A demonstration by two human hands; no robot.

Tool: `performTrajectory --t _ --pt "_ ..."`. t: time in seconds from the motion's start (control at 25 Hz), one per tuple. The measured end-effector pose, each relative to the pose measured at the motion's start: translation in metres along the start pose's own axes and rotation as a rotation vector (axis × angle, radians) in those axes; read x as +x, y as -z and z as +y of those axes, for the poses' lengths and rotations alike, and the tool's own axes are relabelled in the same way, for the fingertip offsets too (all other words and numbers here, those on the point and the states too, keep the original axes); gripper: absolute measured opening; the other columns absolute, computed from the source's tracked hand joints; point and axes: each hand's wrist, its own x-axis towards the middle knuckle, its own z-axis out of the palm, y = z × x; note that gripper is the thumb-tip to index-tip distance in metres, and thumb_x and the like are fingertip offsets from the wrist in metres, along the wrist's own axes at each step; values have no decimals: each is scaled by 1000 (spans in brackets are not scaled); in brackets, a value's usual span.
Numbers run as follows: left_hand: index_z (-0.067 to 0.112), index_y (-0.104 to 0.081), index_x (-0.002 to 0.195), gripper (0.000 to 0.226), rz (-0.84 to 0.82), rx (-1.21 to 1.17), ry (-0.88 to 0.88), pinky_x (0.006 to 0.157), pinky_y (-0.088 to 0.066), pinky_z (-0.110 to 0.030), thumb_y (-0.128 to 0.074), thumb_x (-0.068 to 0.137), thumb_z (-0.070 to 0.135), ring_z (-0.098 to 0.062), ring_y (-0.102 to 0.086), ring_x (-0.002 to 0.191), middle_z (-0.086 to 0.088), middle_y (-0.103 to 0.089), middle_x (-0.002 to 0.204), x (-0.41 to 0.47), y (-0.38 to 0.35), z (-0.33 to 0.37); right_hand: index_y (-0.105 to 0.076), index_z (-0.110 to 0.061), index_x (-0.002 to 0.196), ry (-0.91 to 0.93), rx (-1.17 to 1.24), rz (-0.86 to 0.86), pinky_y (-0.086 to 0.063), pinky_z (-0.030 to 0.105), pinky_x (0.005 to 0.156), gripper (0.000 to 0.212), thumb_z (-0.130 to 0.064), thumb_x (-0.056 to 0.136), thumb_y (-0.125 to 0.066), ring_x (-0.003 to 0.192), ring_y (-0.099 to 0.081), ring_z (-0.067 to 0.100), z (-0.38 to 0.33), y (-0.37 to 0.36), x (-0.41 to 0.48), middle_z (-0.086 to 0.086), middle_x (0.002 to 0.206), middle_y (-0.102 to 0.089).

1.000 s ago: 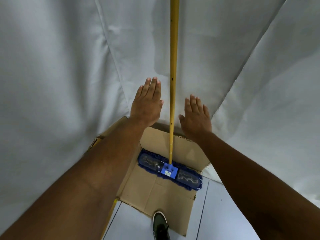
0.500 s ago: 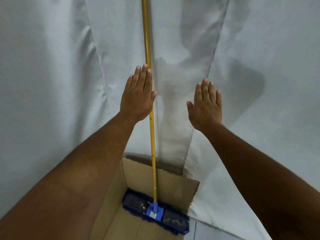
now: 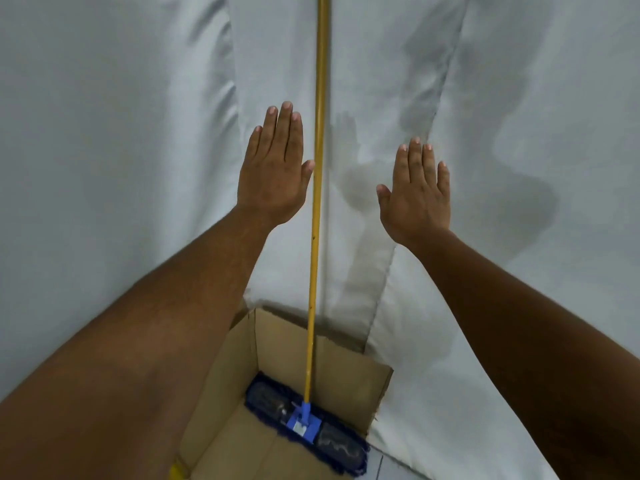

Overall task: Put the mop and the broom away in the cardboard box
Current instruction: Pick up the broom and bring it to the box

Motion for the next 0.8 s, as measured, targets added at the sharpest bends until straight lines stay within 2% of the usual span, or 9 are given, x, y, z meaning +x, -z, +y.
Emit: performTrajectory --t 0.32,0.48,0.68,0.8 --pt "3 3 150 67 -227 66 221 119 -1 -40 -21 99 41 -30 2 148 -16 0 161 -149 8 -40 -3 -6 149 150 118 -201 2 45 116 67 -41 98 -29 146 4 28 -73 -41 -88 14 160 -2" --pt "2 -2 150 67 -314 77 348 119 -1 -40 -26 99 39 -32 -1 148 -18 -4 160 -245 9 -69 -7 -5 149 259 197 -292 -1 45 115 68 -39 97 -33 146 1 29 -124 -67 -146 15 160 -6" --pt "1 -9 149 66 -432 148 648 118 -3 -41 -26 99 39 -33 -7 147 -20 -11 159 -416 50 -118 -12 -2 148 521 296 -458 -5 49 115 68 -35 95 -39 145 -6 32 -232 -90 -235 19 158 -12" --pt "0 -12 149 65 -478 204 894 118 -3 -41 -29 98 37 -32 -8 147 -19 -13 159 -533 112 -131 -14 -1 147 728 362 -530 -8 51 115 69 -33 94 -43 144 -10 34 -307 -85 -302 21 157 -14"
